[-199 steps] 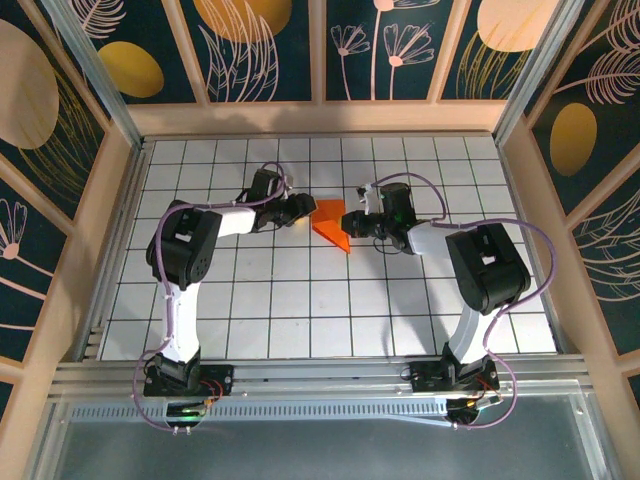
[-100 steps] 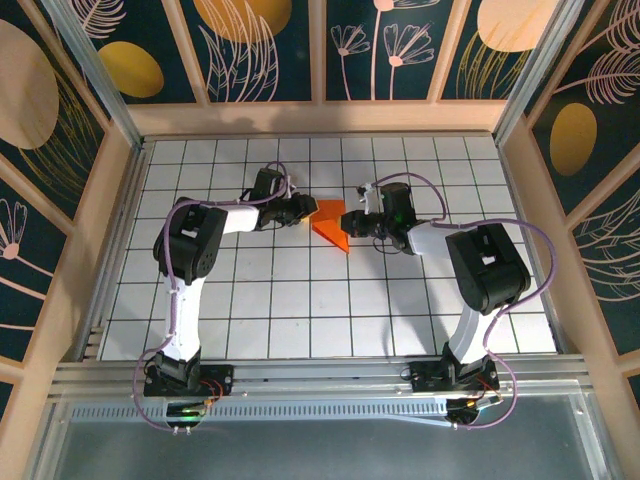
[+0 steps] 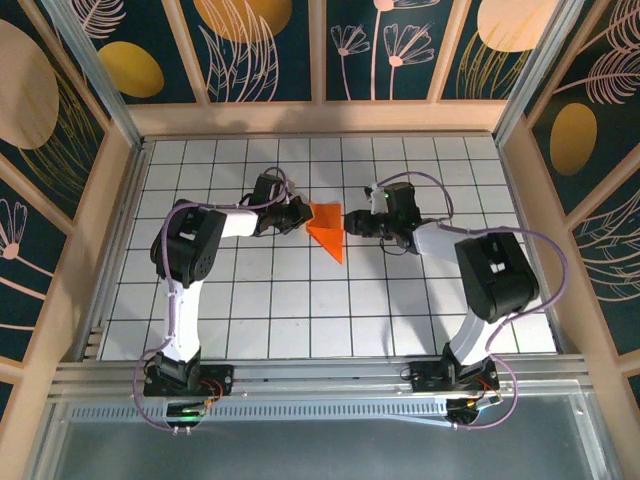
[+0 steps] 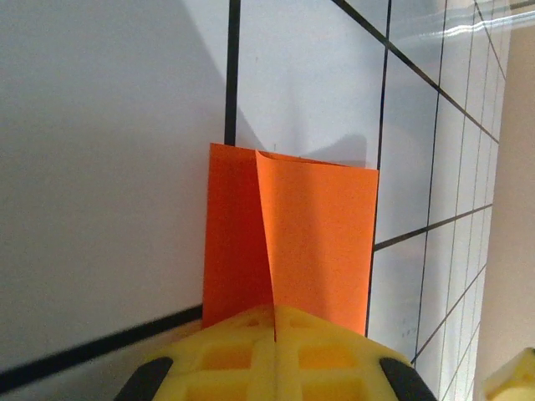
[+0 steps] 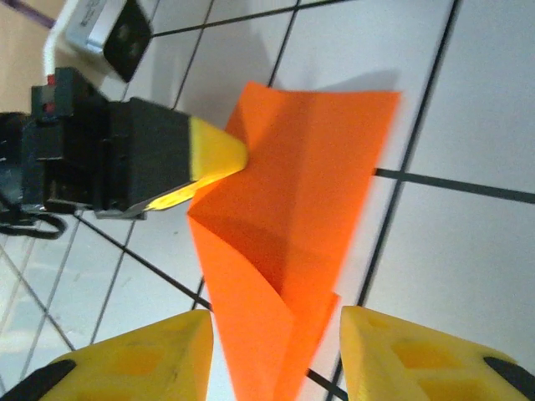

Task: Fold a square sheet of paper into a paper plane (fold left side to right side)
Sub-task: Fourth fold the wing at the center of the table.

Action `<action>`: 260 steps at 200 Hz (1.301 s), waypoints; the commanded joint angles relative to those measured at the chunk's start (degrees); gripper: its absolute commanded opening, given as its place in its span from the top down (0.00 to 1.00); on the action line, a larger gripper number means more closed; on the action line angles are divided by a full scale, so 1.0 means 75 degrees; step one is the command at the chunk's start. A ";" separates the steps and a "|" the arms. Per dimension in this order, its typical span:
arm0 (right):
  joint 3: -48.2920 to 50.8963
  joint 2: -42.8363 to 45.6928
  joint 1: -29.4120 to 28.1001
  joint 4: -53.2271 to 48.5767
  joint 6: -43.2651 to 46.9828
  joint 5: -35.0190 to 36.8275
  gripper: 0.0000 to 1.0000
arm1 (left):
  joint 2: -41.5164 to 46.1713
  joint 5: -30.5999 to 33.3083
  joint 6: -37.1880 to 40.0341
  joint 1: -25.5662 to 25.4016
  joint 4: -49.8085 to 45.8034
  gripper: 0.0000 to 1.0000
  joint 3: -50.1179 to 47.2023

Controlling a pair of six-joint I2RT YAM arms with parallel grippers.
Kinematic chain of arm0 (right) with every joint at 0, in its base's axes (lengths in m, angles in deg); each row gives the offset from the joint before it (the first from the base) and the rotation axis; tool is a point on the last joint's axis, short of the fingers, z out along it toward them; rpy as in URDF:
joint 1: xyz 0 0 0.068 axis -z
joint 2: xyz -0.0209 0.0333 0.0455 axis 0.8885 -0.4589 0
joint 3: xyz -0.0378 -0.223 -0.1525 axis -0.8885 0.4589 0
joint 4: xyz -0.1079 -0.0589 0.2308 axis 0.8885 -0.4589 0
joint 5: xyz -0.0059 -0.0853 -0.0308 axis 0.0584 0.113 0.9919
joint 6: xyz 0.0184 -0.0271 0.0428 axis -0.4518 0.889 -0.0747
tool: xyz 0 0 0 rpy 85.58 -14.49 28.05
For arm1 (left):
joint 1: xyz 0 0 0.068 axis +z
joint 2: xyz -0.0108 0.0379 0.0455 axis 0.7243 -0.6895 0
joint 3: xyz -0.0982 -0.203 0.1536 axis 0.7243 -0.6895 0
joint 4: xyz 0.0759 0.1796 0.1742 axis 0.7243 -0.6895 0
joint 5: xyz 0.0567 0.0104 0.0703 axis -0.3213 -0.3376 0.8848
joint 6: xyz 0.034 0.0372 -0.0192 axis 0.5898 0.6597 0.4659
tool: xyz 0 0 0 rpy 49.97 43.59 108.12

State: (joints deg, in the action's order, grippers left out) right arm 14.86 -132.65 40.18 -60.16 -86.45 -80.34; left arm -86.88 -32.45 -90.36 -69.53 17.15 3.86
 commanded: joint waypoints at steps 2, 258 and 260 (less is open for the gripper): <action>-0.0391 0.0800 -0.0243 -0.1534 0.0537 0.1519 0.55 | 0.0605 0.0222 -0.0248 -0.0156 0.0304 1.00 -0.0220; -0.1864 -0.1071 -0.3834 -0.3295 -0.0696 0.6387 0.64 | 0.1225 0.0747 -0.0767 -0.0447 0.0060 0.99 -0.0554; -0.1867 -0.1081 -0.3835 -0.3297 -0.0698 0.6389 0.64 | 0.1222 0.0743 -0.0763 -0.0446 0.0061 0.99 -0.0553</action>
State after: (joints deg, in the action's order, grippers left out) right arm 2.73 -139.19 11.94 -85.56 -91.11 -35.38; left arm -78.68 -26.77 -95.89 -72.63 18.40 -0.71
